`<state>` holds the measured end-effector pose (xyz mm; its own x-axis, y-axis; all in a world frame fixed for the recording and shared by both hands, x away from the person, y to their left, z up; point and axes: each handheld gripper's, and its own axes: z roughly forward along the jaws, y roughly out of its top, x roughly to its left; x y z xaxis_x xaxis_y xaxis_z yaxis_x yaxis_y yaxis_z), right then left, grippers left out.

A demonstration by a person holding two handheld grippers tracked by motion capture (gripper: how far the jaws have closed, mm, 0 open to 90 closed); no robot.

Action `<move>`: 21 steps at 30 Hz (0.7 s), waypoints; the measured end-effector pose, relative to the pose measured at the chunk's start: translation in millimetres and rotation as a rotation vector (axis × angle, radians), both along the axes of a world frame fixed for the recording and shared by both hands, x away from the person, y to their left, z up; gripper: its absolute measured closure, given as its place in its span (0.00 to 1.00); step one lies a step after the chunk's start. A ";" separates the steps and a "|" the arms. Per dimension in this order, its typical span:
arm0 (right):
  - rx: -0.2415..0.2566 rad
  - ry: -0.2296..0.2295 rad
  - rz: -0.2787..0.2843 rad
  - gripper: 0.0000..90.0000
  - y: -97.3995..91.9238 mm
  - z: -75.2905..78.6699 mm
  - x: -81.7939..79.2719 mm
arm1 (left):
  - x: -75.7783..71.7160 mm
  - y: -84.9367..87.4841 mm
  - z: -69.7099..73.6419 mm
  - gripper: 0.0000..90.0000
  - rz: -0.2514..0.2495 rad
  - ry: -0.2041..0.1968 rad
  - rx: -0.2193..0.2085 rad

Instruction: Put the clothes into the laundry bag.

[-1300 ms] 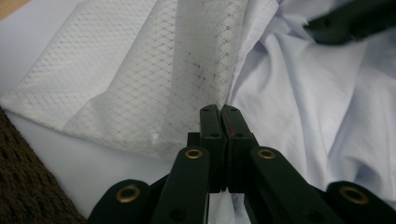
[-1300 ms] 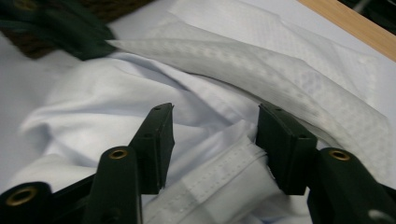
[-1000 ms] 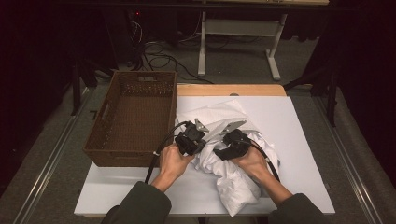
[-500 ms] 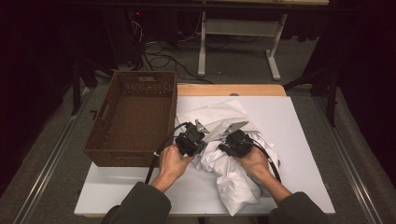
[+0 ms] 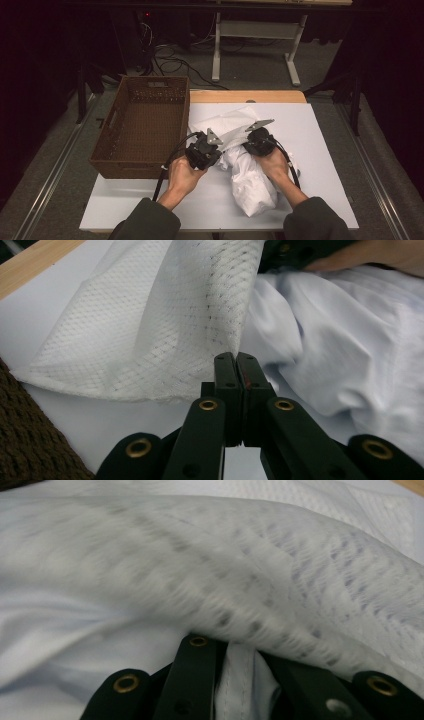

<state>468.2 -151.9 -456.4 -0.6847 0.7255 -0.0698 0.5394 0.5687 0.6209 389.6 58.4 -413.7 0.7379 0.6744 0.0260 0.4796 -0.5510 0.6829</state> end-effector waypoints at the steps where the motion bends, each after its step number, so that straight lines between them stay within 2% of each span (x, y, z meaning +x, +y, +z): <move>1: -0.003 0.006 -0.018 0.96 -0.3 -1.9 3.2 | -0.8 0.4 0.2 0.99 -0.001 0.000 0.006; 4: -0.033 0.014 -0.088 0.96 -1.8 -7.0 14.6 | -0.6 1.4 -1.3 0.99 0.001 0.006 0.008; 8: -0.034 0.028 -0.125 0.90 -2.6 -7.2 19.2 | 1.6 -0.9 -5.8 0.99 0.008 0.006 0.032; 13: -0.021 0.015 -0.062 0.64 -2.6 7.7 -0.1 | 7.6 -0.7 -11.1 0.99 0.033 0.025 0.034; 17: 0.016 -0.013 0.000 0.54 -9.4 24.9 -23.0 | 10.9 -1.5 -14.5 0.99 0.041 0.036 0.033; 21: 0.043 0.018 0.067 0.44 -8.8 32.0 -40.1 | 10.4 -2.4 -14.4 0.98 0.044 0.038 0.036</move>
<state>428.1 -160.7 -424.5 -0.7330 0.6797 -0.0269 0.5122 0.5774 0.6358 400.0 56.0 -428.0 0.7085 0.7053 0.0233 0.5290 -0.5527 0.6440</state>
